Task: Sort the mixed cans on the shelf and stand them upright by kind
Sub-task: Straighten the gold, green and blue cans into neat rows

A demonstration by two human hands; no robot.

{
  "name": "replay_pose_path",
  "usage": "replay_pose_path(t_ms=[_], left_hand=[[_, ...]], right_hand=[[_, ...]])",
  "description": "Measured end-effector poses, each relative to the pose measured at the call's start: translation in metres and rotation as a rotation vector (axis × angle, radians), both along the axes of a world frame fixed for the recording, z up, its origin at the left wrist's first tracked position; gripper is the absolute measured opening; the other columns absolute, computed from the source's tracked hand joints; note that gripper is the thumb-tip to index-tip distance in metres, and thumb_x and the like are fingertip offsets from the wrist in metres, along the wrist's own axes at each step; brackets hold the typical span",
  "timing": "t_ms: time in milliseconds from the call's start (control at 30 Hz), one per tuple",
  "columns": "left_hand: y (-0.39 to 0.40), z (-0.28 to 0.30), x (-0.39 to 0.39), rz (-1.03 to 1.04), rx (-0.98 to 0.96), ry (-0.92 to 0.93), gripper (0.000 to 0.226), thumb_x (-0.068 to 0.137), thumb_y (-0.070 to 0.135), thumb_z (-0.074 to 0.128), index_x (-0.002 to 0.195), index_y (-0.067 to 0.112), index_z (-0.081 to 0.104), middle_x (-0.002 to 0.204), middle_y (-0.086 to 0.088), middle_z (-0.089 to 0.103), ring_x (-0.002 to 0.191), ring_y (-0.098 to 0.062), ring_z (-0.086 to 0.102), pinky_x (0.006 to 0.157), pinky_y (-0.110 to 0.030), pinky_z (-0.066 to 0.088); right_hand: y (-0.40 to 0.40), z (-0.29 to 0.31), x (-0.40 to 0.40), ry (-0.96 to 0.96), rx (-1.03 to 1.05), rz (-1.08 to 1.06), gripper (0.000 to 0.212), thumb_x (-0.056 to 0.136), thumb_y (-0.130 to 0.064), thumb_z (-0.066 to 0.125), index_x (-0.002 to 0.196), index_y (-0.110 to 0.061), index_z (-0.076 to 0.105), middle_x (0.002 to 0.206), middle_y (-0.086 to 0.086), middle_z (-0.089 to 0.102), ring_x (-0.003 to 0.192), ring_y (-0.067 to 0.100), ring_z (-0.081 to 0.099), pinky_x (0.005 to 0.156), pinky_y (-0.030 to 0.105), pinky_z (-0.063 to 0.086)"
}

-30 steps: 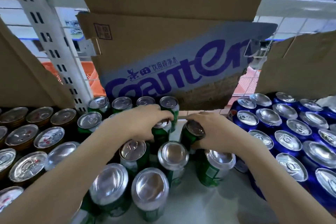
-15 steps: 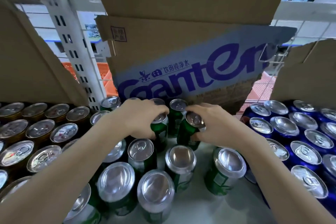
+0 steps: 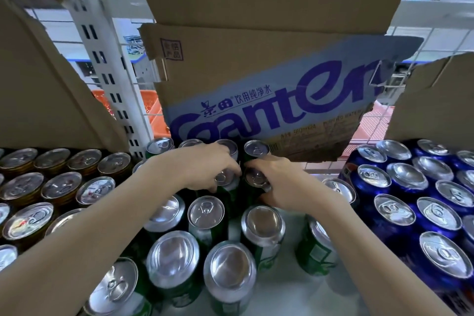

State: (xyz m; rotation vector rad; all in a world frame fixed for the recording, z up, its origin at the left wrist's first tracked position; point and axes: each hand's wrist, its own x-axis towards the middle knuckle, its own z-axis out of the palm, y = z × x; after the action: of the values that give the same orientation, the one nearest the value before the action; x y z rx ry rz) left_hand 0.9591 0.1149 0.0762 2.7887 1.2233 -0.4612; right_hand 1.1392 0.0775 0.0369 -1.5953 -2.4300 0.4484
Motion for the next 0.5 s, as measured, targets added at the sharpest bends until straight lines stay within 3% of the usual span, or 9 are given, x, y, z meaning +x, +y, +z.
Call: replay_pose_path(t_ms=[100,267,500], left_hand=[[0.002,-0.005,-0.003,0.032,-0.012,-0.059,0.064,0.081,0.02,0.07,0.138,0.023,0.041,0.132,0.0,0.045,0.122,-0.02,0.042,0.1,-0.037,0.038],[0.008,-0.014,-0.005,0.035,-0.003,-0.108,0.054,0.079,0.023,0.072,0.128,0.014,0.051,0.124,-0.003,0.05,0.114,-0.022,0.047,0.096,-0.041,0.041],[0.006,-0.009,-0.007,0.009,-0.049,-0.139,0.059,0.082,0.019,0.069,0.136,0.014,0.046,0.136,-0.001,0.046,0.124,-0.019,0.042,0.103,-0.037,0.036]], right_hand=[[0.002,0.001,-0.002,0.003,-0.004,-0.016,0.061,0.076,-0.006,0.064,0.133,-0.016,0.046,0.128,0.011,0.046,0.113,0.03,0.048,0.092,0.039,0.044],[0.002,-0.002,-0.002,-0.052,-0.018,-0.063,0.069,0.083,-0.013,0.067,0.143,-0.019,0.032,0.141,0.011,0.026,0.122,0.031,0.042,0.098,0.03,0.036],[-0.006,-0.003,0.0,-0.009,-0.017,-0.107,0.074,0.082,-0.014,0.067,0.144,-0.022,0.028,0.141,0.009,0.027,0.123,0.029,0.041,0.102,0.034,0.039]])
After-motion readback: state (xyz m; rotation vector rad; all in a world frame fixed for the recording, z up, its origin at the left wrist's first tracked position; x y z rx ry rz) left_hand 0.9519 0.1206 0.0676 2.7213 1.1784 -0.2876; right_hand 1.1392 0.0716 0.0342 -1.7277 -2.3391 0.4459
